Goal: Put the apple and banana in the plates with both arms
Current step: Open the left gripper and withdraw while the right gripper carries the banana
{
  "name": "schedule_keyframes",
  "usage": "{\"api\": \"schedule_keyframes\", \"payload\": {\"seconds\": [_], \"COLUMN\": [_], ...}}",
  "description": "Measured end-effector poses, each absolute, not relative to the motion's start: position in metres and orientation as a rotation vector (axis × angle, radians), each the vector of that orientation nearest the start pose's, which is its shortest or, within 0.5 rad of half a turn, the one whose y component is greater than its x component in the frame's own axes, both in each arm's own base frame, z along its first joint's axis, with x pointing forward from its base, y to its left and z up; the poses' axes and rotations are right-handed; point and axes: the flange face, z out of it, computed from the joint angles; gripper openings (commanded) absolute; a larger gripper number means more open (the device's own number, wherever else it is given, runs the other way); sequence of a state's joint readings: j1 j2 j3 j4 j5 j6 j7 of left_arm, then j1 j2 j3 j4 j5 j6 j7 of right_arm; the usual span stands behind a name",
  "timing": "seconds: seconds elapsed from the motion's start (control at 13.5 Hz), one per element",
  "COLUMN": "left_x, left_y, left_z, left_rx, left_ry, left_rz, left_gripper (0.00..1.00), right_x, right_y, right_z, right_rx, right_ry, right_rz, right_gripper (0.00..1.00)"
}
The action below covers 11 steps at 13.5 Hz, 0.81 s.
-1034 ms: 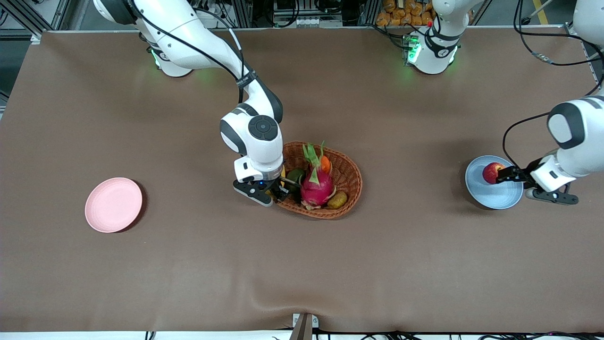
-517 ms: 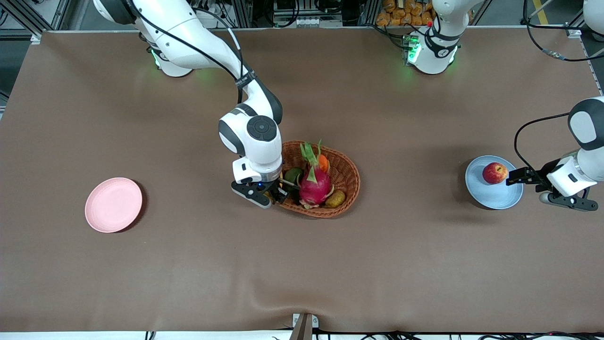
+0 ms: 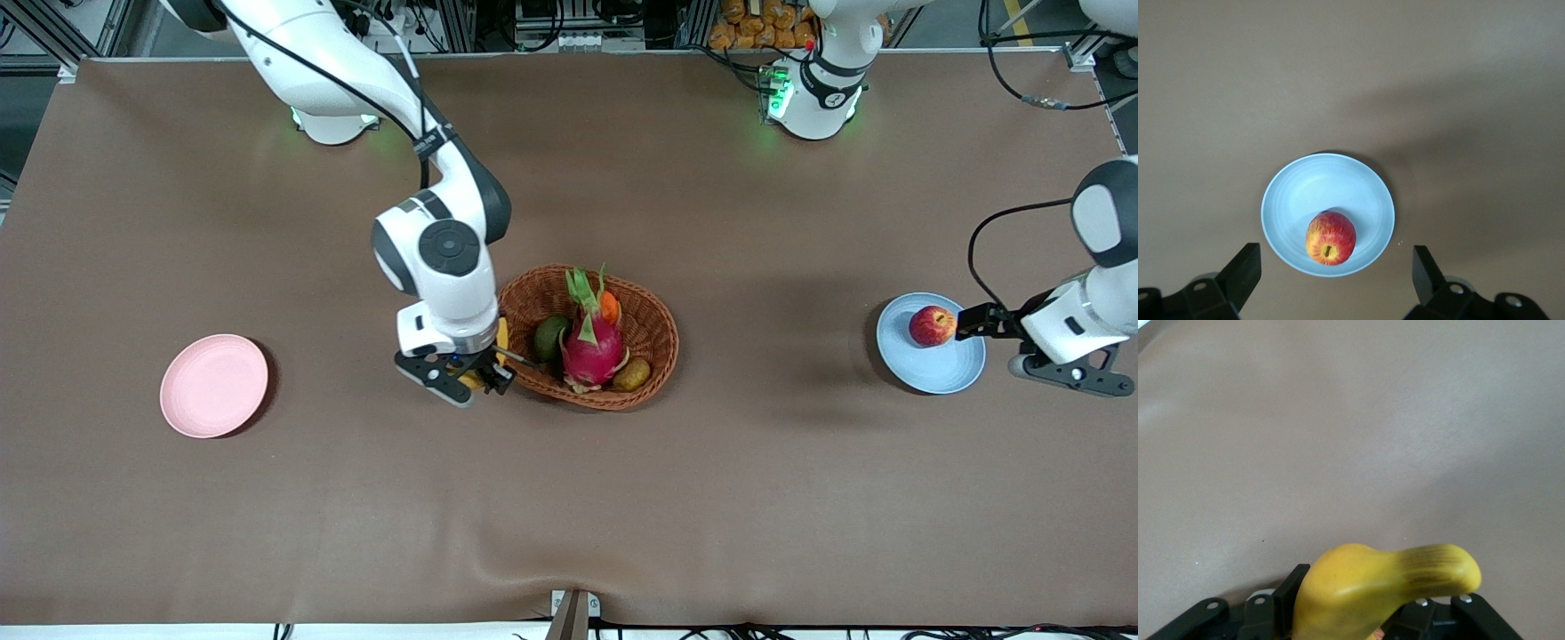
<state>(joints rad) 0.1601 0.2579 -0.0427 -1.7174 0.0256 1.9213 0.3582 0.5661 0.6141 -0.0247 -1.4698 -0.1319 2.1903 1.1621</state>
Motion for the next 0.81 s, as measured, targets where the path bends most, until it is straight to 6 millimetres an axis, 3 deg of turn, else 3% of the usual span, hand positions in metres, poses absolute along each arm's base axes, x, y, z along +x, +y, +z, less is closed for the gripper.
{"api": "schedule_keyframes", "payload": {"seconds": [0.15,0.37,0.59,0.81], "left_x": [0.623,0.622,0.624,0.609], "left_y": [0.092,0.103,0.083,0.064], "left_z": [0.454,0.467,0.487,0.53], "left_rx": [-3.191,-3.208,-3.202,-3.206], "left_ry": [0.244,0.077,-0.03,-0.164], "left_rz": [0.068,0.073,0.044,0.016], "left_gripper": [1.0,1.0,1.0,1.0], "right_x": [0.639,0.661,0.674,0.679], "right_y": [0.344,0.282,0.207,0.14], "right_z": [0.36,0.397,0.417,0.413], "right_rx": [-3.033,-3.067,-3.111,-3.145], "right_ry": [0.819,0.697,0.581,0.437], "right_rz": [-0.187,-0.088,0.009,0.077], "right_gripper": [0.0,0.0,0.0,0.0]}}
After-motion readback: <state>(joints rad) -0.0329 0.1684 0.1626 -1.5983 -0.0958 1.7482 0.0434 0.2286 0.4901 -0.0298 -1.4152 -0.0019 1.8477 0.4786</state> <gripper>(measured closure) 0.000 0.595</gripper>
